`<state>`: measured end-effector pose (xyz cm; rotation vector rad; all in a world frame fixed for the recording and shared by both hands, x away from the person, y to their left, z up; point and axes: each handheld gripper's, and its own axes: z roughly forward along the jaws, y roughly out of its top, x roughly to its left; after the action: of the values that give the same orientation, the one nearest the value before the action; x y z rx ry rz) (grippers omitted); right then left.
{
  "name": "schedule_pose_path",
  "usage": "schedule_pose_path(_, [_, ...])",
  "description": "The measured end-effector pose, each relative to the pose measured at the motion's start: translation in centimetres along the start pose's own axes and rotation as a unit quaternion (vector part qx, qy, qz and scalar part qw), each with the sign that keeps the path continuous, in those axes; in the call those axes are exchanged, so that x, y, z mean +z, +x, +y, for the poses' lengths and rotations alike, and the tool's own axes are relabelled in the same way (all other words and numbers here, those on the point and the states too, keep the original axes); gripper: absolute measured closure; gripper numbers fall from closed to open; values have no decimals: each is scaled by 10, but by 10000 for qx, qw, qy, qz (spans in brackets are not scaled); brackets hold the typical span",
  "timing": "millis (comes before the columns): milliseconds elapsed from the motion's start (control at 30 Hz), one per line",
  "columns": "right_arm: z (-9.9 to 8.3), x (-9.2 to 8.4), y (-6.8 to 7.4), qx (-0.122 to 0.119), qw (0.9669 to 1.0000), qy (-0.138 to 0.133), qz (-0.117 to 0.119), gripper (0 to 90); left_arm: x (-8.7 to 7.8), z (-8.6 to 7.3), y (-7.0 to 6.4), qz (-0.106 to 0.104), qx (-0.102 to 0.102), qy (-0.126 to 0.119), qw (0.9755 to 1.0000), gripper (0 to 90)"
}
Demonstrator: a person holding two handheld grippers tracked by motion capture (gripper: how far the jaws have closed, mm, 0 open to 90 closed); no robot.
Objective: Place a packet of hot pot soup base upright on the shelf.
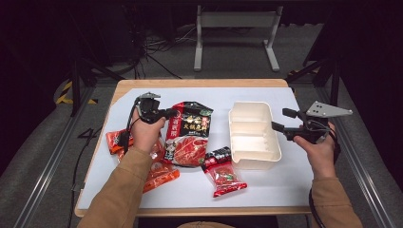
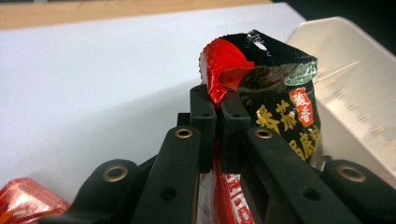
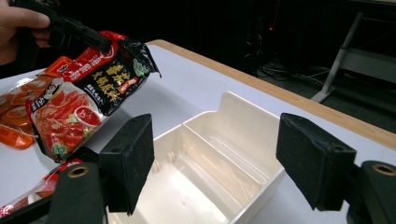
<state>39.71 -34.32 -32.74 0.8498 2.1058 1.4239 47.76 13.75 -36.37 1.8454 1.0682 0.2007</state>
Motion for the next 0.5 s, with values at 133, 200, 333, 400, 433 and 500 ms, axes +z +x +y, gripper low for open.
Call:
schedule_pose_path(133, [1, 0, 1, 7, 10000, -11, 12, 283, -12, 3, -13, -10, 208, -195, 9996, 872])
schedule_pose_path(200, [2, 0, 1, 21, 10000, -10, 26, 284, -17, 5, -19, -29, 290, -285, 9992, 872])
schedule_pose_path(333, [3, 1, 2, 30, 10000, -13, 73, 286, -26, 6, -31, -77, 503, -450, 9977, 873])
schedule_pose_path(400, [4, 2, 3, 18, 10000, 3, 98, 286, -32, 7, -37, -75, 625, -567, 9964, 873])
schedule_pose_path(433, [4, 2, 4, 20, 9999, 12, 97, 286, -33, 7, -39, -72, 661, -609, 9959, 873])
schedule_pose_path(500, [4, 2, 4, 13, 9999, 11, 110, 286, -37, 8, -42, -72, 708, -669, 9952, 873])
